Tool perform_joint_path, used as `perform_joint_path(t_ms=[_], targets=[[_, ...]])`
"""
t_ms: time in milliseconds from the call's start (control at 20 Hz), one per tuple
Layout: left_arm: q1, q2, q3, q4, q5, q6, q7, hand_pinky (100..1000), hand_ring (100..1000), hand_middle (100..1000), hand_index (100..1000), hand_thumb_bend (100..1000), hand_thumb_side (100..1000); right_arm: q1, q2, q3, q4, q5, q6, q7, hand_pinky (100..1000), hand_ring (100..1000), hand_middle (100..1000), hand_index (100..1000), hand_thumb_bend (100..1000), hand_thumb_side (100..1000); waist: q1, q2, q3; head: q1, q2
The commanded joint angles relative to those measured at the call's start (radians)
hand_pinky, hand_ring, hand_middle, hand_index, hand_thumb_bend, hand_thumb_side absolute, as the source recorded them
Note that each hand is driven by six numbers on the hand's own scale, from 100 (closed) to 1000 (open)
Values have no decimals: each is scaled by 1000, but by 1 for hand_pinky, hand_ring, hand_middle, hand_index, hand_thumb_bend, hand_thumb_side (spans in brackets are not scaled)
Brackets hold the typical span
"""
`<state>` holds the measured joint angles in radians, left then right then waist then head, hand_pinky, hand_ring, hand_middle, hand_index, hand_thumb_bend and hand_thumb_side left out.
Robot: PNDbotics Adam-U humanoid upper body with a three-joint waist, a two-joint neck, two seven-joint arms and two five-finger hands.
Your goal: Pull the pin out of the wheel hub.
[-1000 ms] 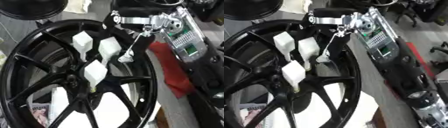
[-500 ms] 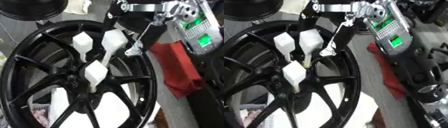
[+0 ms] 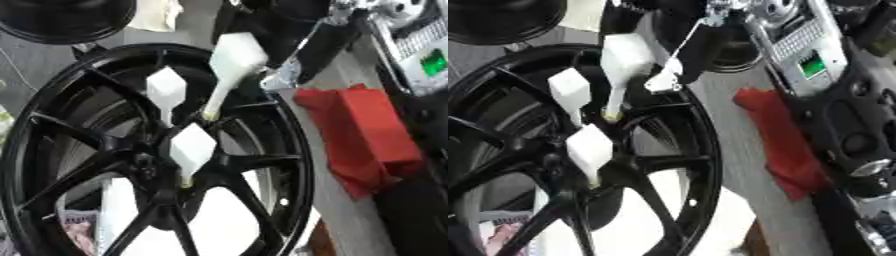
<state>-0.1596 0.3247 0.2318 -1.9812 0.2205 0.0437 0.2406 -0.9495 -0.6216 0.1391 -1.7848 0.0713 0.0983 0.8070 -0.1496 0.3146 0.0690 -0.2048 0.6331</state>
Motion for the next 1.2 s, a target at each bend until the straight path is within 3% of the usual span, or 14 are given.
perform_joint_path(t_ms=[50, 350, 600, 800, 950, 1050, 1200], targets=[[-11, 13, 8, -19, 1, -2, 5, 789, 610, 532, 689, 100, 753, -14, -81, -58, 5, -66, 21, -33, 798, 656, 291, 496, 275, 100, 7, -23, -1, 7, -9], [-9, 16, 11, -19, 0, -4, 9, 789, 610, 531, 689, 100, 750, 24, -202, -143, 2, -187, 49, -107, 802, 656, 287, 494, 259, 100, 11, -24, -16, 26, 5], [-4, 21, 18, -19, -3, -9, 17, 790, 609, 531, 689, 100, 746, 167, -355, -244, 6, -269, 49, -211, 801, 657, 287, 494, 258, 100, 20, -25, -37, 50, 12], [-1, 19, 22, -19, -5, -14, 23, 790, 608, 531, 689, 100, 743, 324, -461, -336, 25, -311, 36, -322, 800, 657, 288, 496, 251, 100, 34, -22, -52, 72, 14], [-1, 17, 27, -19, -8, -19, 27, 790, 607, 531, 689, 100, 740, 488, -517, -404, 39, -300, 12, -418, 798, 664, 293, 501, 260, 100, 49, -16, -68, 91, 12], [-1, 15, 31, -19, -10, -22, 31, 790, 607, 531, 689, 100, 738, 612, -522, -449, 48, -274, -4, -480, 798, 669, 295, 503, 265, 100, 58, -12, -79, 103, 7], [-2, 11, 35, -19, -12, -28, 36, 791, 606, 531, 689, 100, 736, 786, -479, -512, 41, -207, -20, -565, 802, 678, 308, 514, 272, 100, 74, -6, -90, 123, 4]])
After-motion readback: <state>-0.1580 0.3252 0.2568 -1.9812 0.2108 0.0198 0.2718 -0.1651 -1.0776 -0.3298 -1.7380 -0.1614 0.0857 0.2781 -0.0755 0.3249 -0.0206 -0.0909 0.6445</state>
